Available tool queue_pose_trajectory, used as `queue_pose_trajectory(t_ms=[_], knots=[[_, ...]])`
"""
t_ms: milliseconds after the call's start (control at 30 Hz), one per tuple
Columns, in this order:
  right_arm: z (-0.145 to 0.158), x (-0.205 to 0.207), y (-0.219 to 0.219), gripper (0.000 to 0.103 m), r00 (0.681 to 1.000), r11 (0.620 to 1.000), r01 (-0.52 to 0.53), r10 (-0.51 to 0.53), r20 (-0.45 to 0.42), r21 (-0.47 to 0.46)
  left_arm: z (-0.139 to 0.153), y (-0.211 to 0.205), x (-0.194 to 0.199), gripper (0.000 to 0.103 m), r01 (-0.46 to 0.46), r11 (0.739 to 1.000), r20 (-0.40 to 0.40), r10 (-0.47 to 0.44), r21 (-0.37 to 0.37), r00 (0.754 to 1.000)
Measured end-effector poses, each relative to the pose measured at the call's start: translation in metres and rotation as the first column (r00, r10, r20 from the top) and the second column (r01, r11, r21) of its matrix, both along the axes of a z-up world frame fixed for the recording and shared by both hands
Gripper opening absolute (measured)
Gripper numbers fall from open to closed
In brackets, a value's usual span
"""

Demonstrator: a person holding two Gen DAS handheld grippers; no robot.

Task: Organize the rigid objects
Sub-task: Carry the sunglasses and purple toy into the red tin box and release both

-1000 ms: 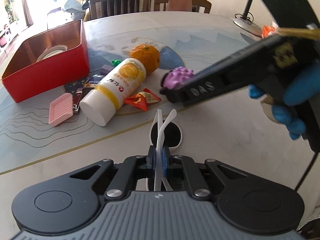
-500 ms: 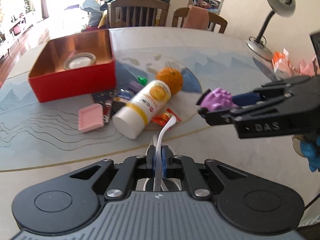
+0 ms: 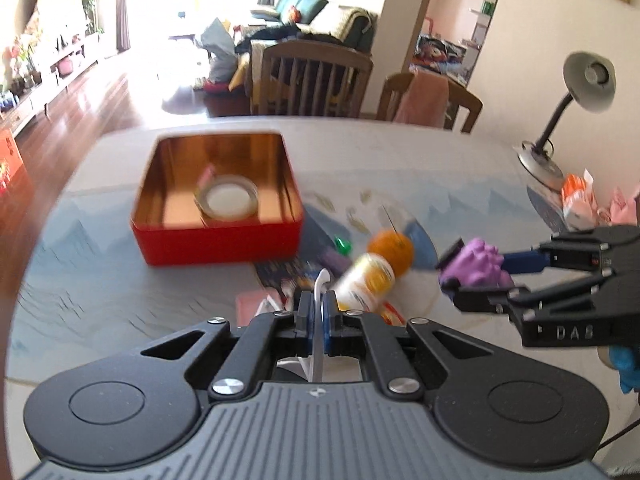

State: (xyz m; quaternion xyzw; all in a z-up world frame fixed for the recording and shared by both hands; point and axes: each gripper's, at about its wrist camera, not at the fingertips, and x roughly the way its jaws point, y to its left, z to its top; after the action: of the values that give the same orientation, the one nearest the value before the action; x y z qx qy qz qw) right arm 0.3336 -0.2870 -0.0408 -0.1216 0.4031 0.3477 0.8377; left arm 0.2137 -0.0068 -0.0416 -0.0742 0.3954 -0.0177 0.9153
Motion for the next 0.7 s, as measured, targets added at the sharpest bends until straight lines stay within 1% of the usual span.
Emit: queue_pose_trajectory(t_ms=[233, 367, 500, 700], knots=[[0.022, 0.014, 0.031, 0.05, 0.998, 0.999, -0.034, 0.034, 0.045, 0.011, 0.036, 0.027, 0.024, 0.004, -0.028, 0.999, 0.074, 0.025, 0.045, 0.997], [0.03, 0.025, 0.051, 0.05, 0.997, 0.999, -0.044, 0.043, 0.067, 0.018, 0.048, 0.043, 0.043, 0.004, -0.036, 0.997, 0.093, 0.03, 0.065, 0.995], [0.032, 0.04, 0.072, 0.05, 0.996, 0.999, -0.043, 0.041, 0.085, 0.025, 0.051, 0.061, 0.064, 0.004, -0.054, 0.996, 0.093, 0.048, 0.065, 0.994], [0.029, 0.057, 0.1, 0.05, 0.993, 0.999, -0.04, 0.037, 0.111, 0.027, 0.044, 0.077, 0.092, 0.004, -0.066, 0.994, 0.088, 0.059, 0.084, 0.994]])
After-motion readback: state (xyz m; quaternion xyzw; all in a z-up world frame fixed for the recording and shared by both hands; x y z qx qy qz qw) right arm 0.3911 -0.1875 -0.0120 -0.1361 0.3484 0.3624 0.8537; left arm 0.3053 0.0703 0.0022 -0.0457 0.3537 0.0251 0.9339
